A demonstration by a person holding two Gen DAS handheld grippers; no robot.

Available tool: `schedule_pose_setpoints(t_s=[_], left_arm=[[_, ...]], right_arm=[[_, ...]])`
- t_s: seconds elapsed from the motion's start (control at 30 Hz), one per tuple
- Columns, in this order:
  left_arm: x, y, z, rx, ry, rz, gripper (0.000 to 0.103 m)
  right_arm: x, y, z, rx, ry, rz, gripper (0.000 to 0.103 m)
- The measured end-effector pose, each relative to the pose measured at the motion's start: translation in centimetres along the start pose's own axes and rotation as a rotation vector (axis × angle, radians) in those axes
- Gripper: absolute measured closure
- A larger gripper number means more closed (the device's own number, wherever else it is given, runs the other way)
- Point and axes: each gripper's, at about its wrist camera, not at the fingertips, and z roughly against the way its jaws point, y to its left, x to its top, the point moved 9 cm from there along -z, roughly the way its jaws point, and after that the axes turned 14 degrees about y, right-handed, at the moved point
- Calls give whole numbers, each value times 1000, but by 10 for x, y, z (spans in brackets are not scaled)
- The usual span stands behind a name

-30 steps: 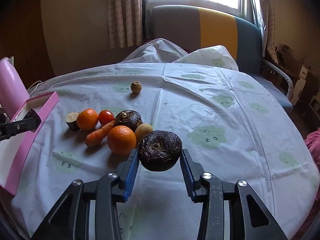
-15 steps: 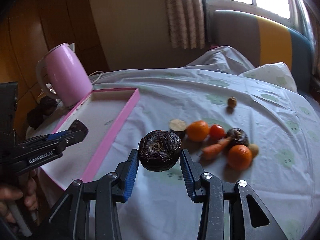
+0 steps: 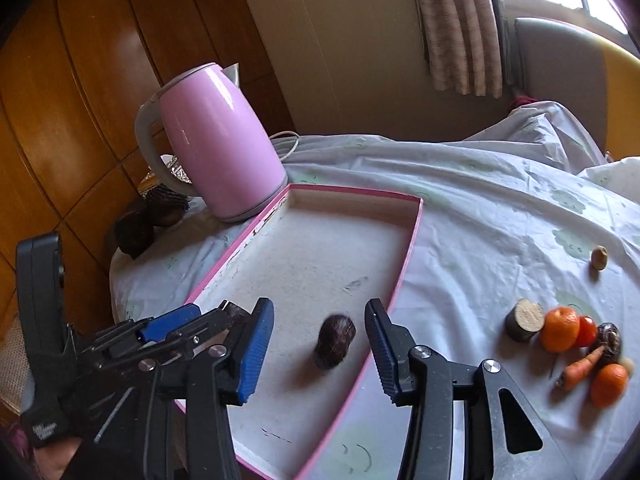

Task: Organize fruits
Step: 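Carry both held items into the pink tray and open both tools, then reach left tool to the beige-faced root slice while right grasps the small brown fruit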

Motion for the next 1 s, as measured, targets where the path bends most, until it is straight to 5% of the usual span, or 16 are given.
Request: schedule_pose_setpoints(t_s=[1.0], left_arm=[[-18,-78,8,-47,11,-171,68]], right_arm=[[-63,-99,41,-227,-43,-188,47]])
